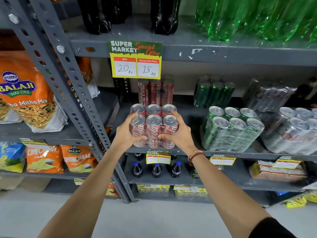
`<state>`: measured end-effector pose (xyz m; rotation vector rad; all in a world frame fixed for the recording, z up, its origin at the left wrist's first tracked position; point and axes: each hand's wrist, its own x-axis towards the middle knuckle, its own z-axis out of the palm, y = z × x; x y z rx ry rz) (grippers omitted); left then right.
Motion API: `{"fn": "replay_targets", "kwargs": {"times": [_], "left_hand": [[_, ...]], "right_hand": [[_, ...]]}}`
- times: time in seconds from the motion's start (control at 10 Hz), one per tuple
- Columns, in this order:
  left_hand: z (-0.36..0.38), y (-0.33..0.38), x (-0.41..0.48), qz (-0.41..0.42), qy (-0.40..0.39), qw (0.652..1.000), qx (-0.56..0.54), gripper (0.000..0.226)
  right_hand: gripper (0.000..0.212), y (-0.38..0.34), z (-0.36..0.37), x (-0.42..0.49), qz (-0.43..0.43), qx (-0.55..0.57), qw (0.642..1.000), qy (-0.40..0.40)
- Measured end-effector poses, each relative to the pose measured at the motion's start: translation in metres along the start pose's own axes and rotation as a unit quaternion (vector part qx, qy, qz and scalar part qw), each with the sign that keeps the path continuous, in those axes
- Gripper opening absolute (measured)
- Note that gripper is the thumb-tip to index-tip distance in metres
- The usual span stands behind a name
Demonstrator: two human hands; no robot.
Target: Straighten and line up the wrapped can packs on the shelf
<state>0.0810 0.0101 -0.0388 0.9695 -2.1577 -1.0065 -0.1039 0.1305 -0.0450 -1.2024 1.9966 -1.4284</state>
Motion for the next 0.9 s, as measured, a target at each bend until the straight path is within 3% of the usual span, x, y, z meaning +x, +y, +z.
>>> {"fn": "replay_targets", "kwargs": {"times": [0.5, 0.6, 0.7, 0.8, 0.9], "left_hand": [[0.0, 0.011, -0.004, -0.037, -0.003, 0.999, 0.01, 0.1], [-0.002, 0.013, -0.004, -0.035, -0.014, 0.998, 0.052, 0.099], [-0.005, 0.027, -0.013, -0.039, 0.009, 0.993, 0.114, 0.087], [-0.019, 0.057, -0.024, 0.032, 0.044, 0.99, 0.128, 0.065], [-0.037, 0.102, -0.032, 0.079, -0.01, 0.994, 0.069, 0.054]], "right_hand": [[0.1, -0.005, -0.003, -0.002, 0.01, -0.001, 1.0, -0.01], [0.099, -0.016, -0.011, -0.008, 0.002, -0.014, 1.0, -0.027], [0.083, -0.044, -0.026, -0.021, -0.059, -0.079, 0.995, -0.002], [0.057, -0.083, -0.062, -0.04, -0.122, -0.073, 0.987, 0.075], [0.036, -0.127, -0.111, -0.069, -0.215, 0.021, 0.963, 0.158]]}}
